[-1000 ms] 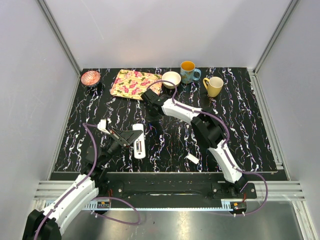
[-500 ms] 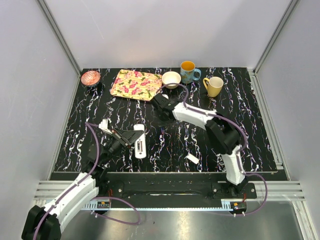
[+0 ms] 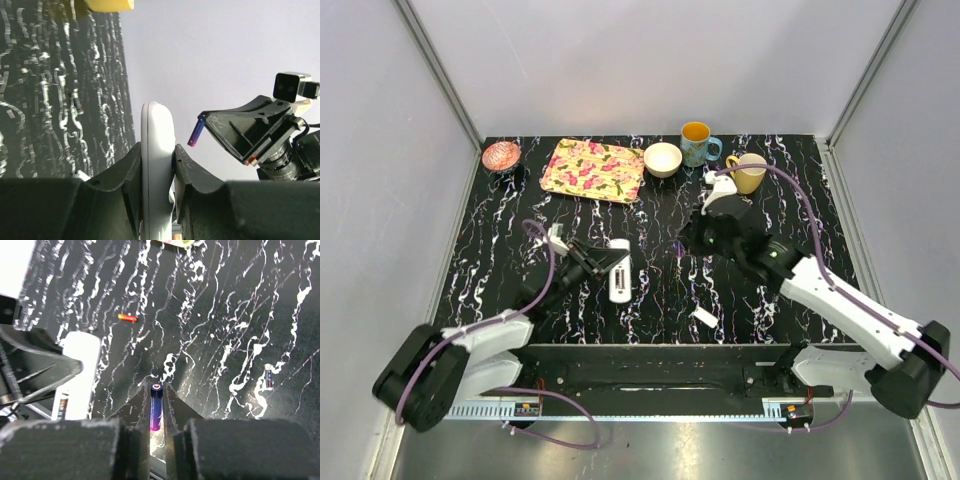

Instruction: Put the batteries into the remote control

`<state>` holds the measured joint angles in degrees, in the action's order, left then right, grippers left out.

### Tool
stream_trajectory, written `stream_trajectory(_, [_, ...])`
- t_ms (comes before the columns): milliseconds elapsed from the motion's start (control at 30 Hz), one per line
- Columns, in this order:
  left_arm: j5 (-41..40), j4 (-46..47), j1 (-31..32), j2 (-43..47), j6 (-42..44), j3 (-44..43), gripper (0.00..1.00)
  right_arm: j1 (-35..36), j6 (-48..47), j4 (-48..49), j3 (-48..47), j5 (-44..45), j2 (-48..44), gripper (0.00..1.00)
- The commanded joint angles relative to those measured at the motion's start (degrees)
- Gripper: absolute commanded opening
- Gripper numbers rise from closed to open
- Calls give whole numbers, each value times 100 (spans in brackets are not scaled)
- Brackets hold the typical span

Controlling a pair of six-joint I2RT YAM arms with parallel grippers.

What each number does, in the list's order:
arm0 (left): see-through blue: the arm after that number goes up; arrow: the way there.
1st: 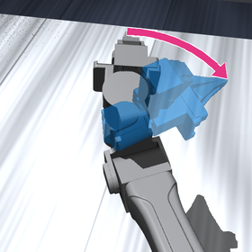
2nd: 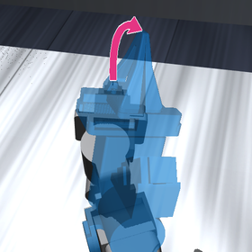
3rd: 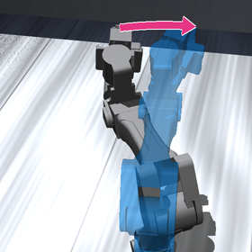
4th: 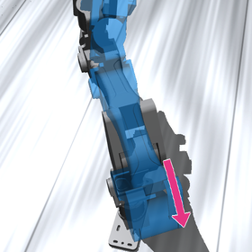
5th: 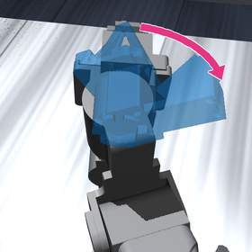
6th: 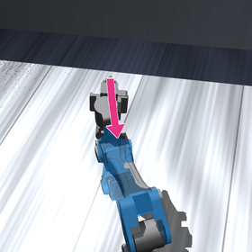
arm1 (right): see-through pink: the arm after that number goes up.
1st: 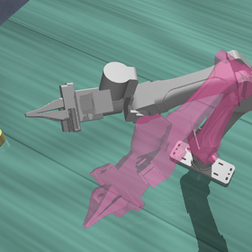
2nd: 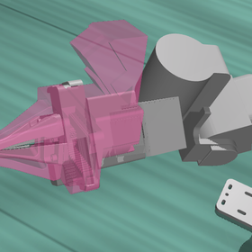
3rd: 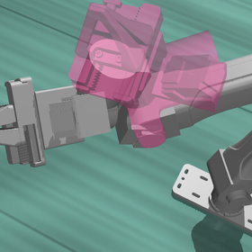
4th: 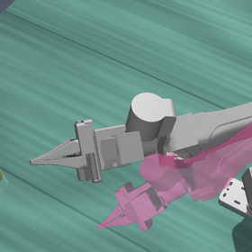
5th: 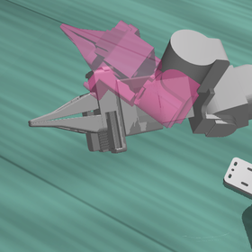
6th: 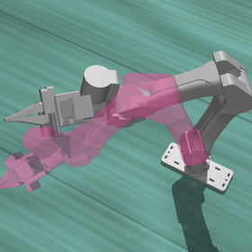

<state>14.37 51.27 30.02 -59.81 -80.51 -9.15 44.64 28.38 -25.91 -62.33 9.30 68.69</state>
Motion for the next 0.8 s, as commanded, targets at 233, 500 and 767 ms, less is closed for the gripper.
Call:
stream_trajectory(233, [-1171,2441,1049,-1568,-387,-773,0,580,-69,1043,457,79,-549,0])
stream_trajectory(500, [-2210,2529,1445,-1639,-70,-738,0,1055,-122,1730,502,520,-418,0])
stream_trajectory(767, [-2430,2423,1463,-1639,-105,-703,0,1108,-298,1923,476,503,-181,0])
